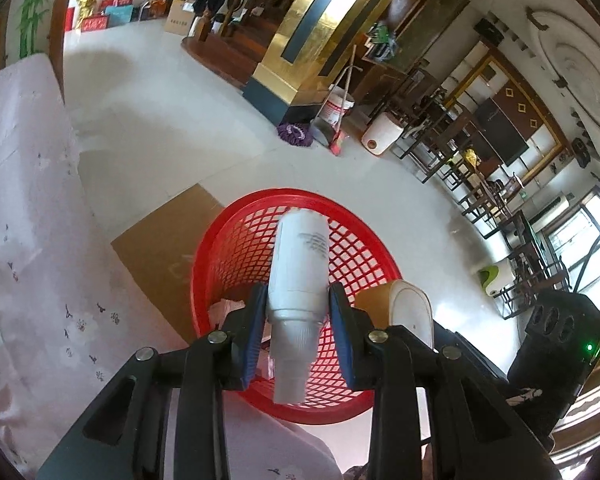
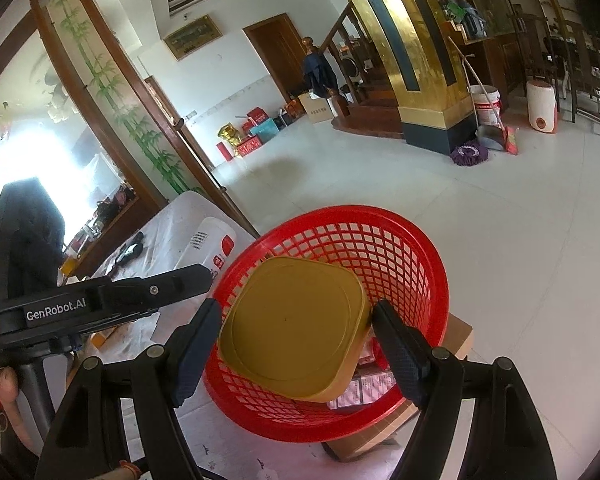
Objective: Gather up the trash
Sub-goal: 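Open both tools over the red basket to drop the bottle and tin, then move both open tools back over the table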
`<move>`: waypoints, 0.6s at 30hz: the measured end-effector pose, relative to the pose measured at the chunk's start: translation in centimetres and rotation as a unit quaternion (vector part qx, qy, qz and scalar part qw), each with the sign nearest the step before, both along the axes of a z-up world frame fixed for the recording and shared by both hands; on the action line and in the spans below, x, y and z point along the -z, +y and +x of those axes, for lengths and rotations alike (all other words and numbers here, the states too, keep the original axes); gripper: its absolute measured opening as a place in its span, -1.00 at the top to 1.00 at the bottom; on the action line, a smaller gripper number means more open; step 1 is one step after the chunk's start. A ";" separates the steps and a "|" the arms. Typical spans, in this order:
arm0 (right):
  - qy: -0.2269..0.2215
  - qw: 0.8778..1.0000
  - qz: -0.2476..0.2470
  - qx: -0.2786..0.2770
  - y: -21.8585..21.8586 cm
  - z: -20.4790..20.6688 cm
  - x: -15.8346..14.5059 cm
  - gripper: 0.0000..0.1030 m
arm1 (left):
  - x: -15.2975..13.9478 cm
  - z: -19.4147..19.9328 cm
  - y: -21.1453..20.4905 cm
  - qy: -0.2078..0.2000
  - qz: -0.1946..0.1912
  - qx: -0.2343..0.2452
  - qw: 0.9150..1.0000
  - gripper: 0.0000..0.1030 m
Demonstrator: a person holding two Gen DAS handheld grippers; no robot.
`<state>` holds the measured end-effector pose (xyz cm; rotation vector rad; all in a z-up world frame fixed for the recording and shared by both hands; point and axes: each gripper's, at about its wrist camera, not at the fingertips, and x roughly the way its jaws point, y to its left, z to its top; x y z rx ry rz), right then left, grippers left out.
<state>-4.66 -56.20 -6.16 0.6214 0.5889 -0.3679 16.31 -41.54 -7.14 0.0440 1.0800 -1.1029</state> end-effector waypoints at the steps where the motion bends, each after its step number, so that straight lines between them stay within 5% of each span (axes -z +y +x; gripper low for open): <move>1: 0.002 1.000 0.002 -0.001 0.0 0.0 0.1 -0.60 | 0.1 0.3 0.3 0.005 -0.002 -0.002 1.000 0.20; 3: 0.004 1.000 0.002 0.002 0.1 -0.2 0.1 -0.60 | -0.1 0.4 0.9 0.011 -0.012 -0.005 1.000 -0.14; 12: -0.015 1.000 -0.004 0.002 1.6 -1.2 -2.0 -0.63 | -4.5 -1.0 7.2 -0.026 -0.048 -0.030 0.998 -0.26; 18: -0.051 0.997 -0.025 -0.054 7.2 -0.4 -5.4 -0.64 | -6.9 -2.8 16.4 -0.093 -0.041 -0.108 0.989 -0.45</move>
